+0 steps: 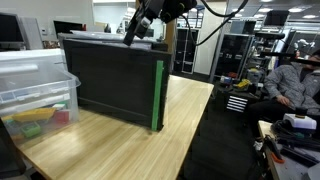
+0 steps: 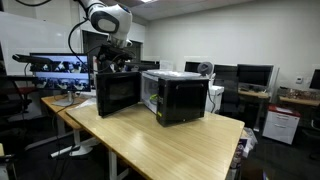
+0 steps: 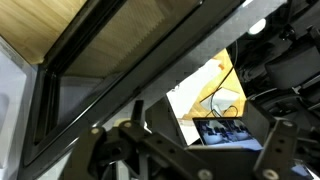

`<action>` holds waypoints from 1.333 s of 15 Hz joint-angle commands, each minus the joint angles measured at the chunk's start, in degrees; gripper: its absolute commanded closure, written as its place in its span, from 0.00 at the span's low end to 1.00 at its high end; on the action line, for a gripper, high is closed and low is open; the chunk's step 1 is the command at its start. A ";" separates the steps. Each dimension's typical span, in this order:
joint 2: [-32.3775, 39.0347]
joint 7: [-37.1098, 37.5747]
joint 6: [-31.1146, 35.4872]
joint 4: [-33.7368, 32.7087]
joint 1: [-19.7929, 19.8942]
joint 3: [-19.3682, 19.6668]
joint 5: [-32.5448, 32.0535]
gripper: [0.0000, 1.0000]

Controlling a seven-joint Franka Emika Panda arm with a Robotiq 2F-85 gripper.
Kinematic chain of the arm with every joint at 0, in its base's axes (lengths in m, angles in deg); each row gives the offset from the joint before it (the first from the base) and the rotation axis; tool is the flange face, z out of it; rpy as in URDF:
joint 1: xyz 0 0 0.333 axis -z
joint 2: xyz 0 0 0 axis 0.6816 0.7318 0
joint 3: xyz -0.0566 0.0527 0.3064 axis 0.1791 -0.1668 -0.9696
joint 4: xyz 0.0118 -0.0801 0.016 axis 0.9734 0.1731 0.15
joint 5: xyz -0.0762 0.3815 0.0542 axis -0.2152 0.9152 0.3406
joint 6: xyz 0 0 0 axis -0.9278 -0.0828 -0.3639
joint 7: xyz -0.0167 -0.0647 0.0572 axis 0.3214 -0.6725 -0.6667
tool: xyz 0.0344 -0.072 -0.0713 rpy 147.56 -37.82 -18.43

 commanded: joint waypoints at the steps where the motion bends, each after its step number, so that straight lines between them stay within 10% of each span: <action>1: 0.98 -3.29 -1.68 -1.41 0.17 -0.18 2.09 0.00; 20: 4.12 0.02 -5.54 -2.36 2.93 2.90 8.96 0.00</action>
